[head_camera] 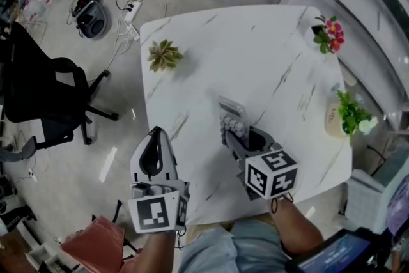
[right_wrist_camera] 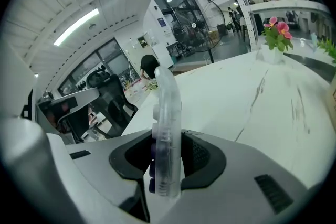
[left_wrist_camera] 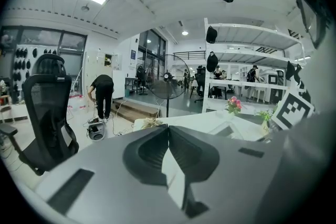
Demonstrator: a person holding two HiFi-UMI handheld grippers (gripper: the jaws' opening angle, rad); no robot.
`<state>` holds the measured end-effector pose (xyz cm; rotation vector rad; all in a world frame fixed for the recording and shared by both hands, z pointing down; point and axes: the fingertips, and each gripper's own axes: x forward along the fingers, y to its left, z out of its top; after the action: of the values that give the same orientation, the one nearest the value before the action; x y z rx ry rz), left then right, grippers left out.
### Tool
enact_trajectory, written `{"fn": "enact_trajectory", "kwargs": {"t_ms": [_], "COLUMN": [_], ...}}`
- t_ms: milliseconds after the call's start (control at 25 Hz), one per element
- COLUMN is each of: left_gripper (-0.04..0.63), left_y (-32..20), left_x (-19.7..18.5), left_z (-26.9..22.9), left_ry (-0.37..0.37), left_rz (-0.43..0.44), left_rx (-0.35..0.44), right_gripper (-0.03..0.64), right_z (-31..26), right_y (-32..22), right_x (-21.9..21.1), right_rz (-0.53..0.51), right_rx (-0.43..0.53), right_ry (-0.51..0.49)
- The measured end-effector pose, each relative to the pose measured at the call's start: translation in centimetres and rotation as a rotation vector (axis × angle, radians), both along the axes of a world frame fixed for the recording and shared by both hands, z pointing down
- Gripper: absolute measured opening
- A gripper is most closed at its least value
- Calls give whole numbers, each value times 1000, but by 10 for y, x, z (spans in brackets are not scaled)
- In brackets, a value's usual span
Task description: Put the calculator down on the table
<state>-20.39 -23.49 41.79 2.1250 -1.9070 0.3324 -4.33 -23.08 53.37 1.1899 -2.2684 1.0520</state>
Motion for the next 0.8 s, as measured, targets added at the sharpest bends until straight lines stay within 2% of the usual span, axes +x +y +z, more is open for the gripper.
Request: {"fn": "enact_trajectory", "kwargs": {"t_ms": [440,680,800], "left_gripper": [8,8,9], "left_y": [-22,-28,-30], "left_x": [-8,-12,-14], "left_z": [-3,1,1], "left_ry": [6,12,6], "left_rz": [-29,-41,-41], "left_rx": [8,-14,0], "right_gripper": [149,150,153], "right_z": [16,23,23], "right_y": [-25,-33,-34], "right_x": [1,0,-1], "right_rz": [91,102,89], "right_rx": [-160,-188,-182], "right_ry": [-113,-133,-122]}}
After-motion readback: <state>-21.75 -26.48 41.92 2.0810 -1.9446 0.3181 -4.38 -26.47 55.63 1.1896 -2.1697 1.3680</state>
